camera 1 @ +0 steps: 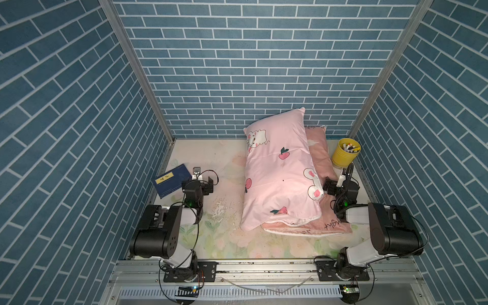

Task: Zip up pillowcases
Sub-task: Pick up the pillowcase from the pillowcase.

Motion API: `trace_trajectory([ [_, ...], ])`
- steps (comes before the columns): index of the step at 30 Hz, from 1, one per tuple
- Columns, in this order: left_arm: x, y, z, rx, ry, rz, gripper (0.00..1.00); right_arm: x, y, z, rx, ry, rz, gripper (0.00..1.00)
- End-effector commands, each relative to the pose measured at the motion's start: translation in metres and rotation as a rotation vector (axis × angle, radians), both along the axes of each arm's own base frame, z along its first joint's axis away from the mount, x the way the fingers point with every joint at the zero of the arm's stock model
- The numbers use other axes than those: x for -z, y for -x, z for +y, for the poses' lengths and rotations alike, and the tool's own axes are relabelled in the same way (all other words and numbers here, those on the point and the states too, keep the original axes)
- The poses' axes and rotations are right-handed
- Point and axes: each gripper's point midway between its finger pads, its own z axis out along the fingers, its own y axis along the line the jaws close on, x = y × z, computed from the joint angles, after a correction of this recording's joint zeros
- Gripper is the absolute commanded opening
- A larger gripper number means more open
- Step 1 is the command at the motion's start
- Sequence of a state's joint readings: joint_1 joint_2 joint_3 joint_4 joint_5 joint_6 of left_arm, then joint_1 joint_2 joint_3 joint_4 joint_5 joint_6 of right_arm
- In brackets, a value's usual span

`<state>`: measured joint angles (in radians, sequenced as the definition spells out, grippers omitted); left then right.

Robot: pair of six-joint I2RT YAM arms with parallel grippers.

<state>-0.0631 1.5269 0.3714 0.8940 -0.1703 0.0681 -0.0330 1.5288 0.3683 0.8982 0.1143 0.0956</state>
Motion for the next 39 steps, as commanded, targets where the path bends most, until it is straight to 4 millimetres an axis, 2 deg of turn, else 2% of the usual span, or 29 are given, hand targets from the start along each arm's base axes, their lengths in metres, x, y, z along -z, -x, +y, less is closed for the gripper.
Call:
trace_trajectory([
  [1,0.0,-0.002,0.001,0.001,0.0,0.003,1.0,0.003,-0.004,0.002,-0.024,0.027,0.027,0.99],
  [30,-0.001,-0.002,0.003,0.008,0.013,0.0,1.0,0.001,-0.004,0.001,-0.023,0.017,0.02,0.99],
  [32,-0.021,0.0,0.008,-0.028,0.012,-0.011,1.0,-0.014,-0.003,-0.005,0.011,0.016,0.038,0.99],
  [33,-0.035,0.004,0.014,-0.067,0.005,0.004,1.0,-0.031,-0.002,-0.005,0.016,0.016,0.046,0.99],
  [36,-0.1,0.025,0.025,-0.202,0.019,-0.046,1.0,-0.072,0.008,-0.009,0.045,0.007,0.09,0.99],
  [38,-0.123,0.041,0.018,-0.234,0.143,-0.014,0.99,-0.085,0.019,-0.004,0.034,-0.042,0.205,0.98],
  [39,-0.124,0.047,0.005,-0.203,0.192,0.021,0.99,-0.09,0.026,0.005,0.003,-0.093,0.275,0.98],
])
